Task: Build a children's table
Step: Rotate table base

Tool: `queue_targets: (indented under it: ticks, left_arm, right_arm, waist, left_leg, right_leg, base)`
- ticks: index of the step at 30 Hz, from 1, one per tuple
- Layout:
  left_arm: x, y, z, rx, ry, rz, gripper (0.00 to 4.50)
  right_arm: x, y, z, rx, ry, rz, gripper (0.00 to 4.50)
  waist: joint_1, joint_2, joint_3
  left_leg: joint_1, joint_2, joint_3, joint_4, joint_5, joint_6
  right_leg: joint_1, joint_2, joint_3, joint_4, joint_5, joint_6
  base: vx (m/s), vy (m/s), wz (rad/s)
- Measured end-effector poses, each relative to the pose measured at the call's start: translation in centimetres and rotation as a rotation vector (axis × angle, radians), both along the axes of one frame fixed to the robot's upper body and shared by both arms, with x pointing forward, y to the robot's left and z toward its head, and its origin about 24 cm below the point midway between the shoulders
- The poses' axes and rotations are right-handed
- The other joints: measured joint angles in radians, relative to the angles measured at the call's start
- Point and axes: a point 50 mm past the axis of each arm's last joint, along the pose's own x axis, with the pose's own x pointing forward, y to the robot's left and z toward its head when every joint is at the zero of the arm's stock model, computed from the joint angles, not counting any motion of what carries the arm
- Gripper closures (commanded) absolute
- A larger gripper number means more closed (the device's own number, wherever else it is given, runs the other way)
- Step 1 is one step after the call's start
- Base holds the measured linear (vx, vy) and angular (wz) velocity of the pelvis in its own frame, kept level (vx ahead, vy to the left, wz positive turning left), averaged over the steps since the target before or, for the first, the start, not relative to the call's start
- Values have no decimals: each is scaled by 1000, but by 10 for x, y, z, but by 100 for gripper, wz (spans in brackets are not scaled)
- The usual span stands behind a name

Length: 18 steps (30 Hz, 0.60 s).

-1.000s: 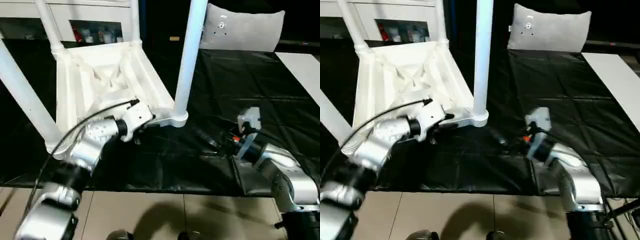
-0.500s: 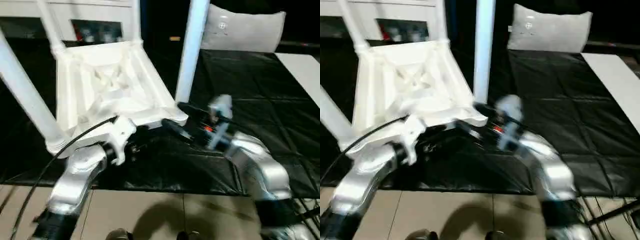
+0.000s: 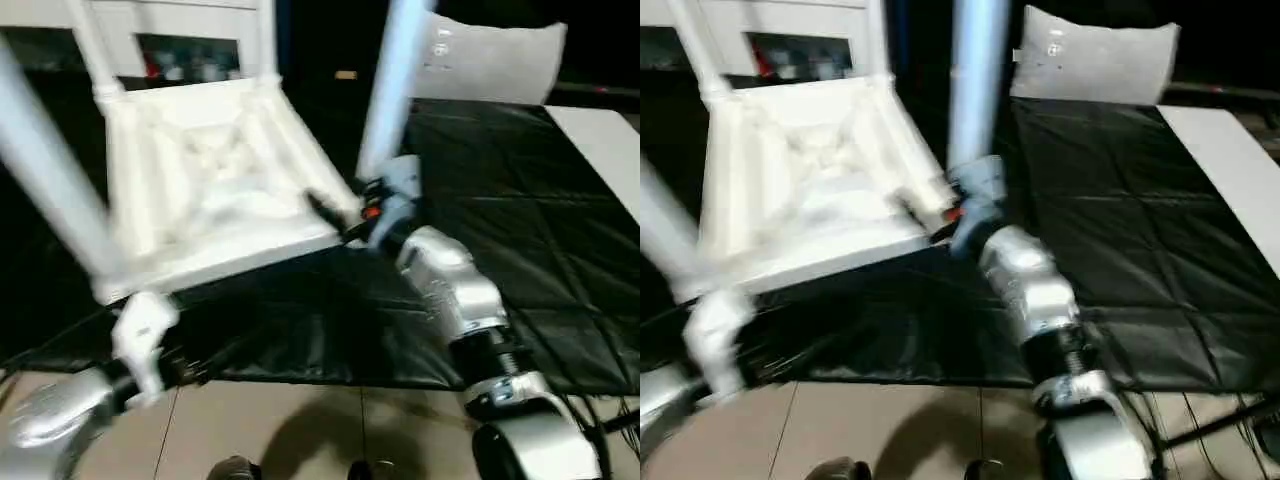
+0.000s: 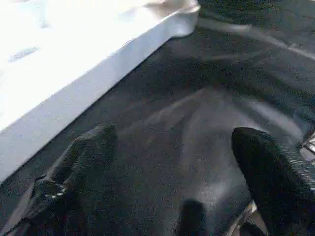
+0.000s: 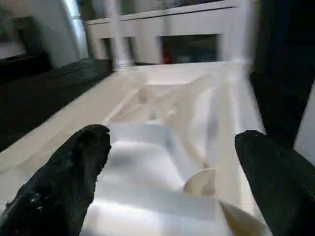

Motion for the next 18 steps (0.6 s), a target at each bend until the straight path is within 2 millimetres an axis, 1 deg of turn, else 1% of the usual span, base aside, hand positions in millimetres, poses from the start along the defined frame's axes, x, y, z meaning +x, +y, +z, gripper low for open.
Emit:
queue_targets:
  ticks: [3, 6, 8, 10, 11, 12, 14, 15, 17, 18]
  left_arm:
    - [-14, 10, 1, 12, 38, -22, 5]
    - [-28, 27, 0, 53, 97, -17, 5]
    - [-37, 37, 0, 79, 141, -31, 5]
    - [-44, 51, 3, 108, 168, -16, 5]
    - [-45, 58, 6, 121, 159, 4, 5]
    - [-40, 68, 12, 131, 123, 46, 5]
    - [-29, 78, 26, 152, 41, 96, 5]
    - [-20, 79, 35, 147, -15, 109, 5]
    - [-8, 75, 45, 115, -79, 107, 5]
    - [-2, 72, 49, 94, -103, 95, 5]
  right_arm:
    - [8, -16, 0, -28, -5, -66, 0]
    - [14, -41, 0, -46, -3, -168, 0]
    - [19, -51, 1, -63, -8, -213, 0]
    - [22, -64, 1, -83, -13, -256, 0]
    - [22, -69, 1, -90, -17, -274, 0]
    - [22, -76, 1, -96, -16, -298, 0]
    - [22, -78, -1, -98, -16, -307, 0]
    - [20, -79, -4, -99, -10, -306, 0]
    - [15, -76, -14, -98, 9, -287, 0]
    - [11, -71, -22, -109, 25, -263, 0]
  waist:
    - [-6, -4, 1]
    - [-5, -5, 1]
    - [-7, -6, 0]
    - [-6, -6, 1]
    - [-4, -7, 1]
    - [0, -7, 1]
    - [-1, -8, 0]
    - [-2, -9, -1]
    - [-5, -11, -2]
    - [-7, -11, -2]
  left_leg:
    - [0, -1, 0, 0, 0, 0]
    - [0, -1, 0, 0, 0, 0]
    - [0, 0, 1, 0, 0, 0]
    - [0, 0, 0, -1, 0, 0]
    - [0, 0, 0, -1, 0, 0]
    - [0, 0, 0, -1, 0, 0]
    - [1, 0, 0, 0, 0, 0]
    - [3, 0, 1, 0, 0, 0]
    - [4, 0, 1, 1, 0, 0]
    - [4, 0, 1, 1, 0, 0]
  right_leg:
    - [0, 0, 2, 0, 0, 0]
    - [0, 0, 2, 1, 0, 0]
    - [-1, 1, 2, 1, 0, 0]
    - [-1, 1, 1, 1, -1, 1]
    - [-1, 1, 1, 1, -1, 1]
    - [-1, 1, 1, 1, 0, 1]
    - [0, 2, 1, 2, 0, 0]
    - [2, 1, 1, 2, 0, 0]
    - [4, 1, 2, 2, 0, -1]
    - [4, 1, 2, 2, 1, -1]
  base:
    - [0, 0, 0]
    - [0, 0, 0]
    - [0, 0, 0]
    - [0, 0, 0]
    - [0, 0, 0]
    - [0, 0, 0]
    - [0, 0, 0]
    - [0, 0, 0]
    - [0, 0, 0]
    - [0, 0, 0]
